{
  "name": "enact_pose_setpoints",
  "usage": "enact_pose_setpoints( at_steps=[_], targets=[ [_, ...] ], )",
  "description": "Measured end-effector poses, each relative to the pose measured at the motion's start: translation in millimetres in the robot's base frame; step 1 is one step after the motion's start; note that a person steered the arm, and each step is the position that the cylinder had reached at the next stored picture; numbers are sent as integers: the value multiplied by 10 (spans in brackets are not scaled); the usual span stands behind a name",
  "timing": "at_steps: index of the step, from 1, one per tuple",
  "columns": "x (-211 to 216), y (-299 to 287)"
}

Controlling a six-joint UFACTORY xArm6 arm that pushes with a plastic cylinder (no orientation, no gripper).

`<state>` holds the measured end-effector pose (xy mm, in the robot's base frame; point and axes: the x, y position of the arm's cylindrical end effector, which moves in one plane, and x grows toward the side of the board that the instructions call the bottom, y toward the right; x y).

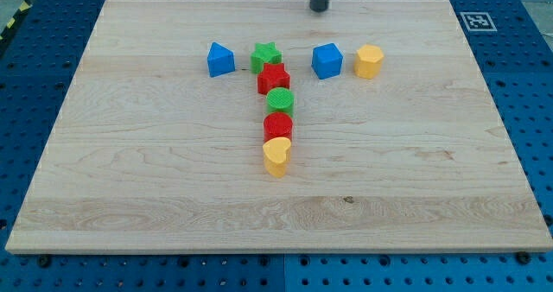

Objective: Slightly push the blue cube to the left

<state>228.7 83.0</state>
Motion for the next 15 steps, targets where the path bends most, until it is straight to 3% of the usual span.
enact_pose_setpoints(
  at_steps=[3,5,12,15],
  targets=[
    [231,305],
    [864,770],
    [869,279],
    [1158,279]
  ],
)
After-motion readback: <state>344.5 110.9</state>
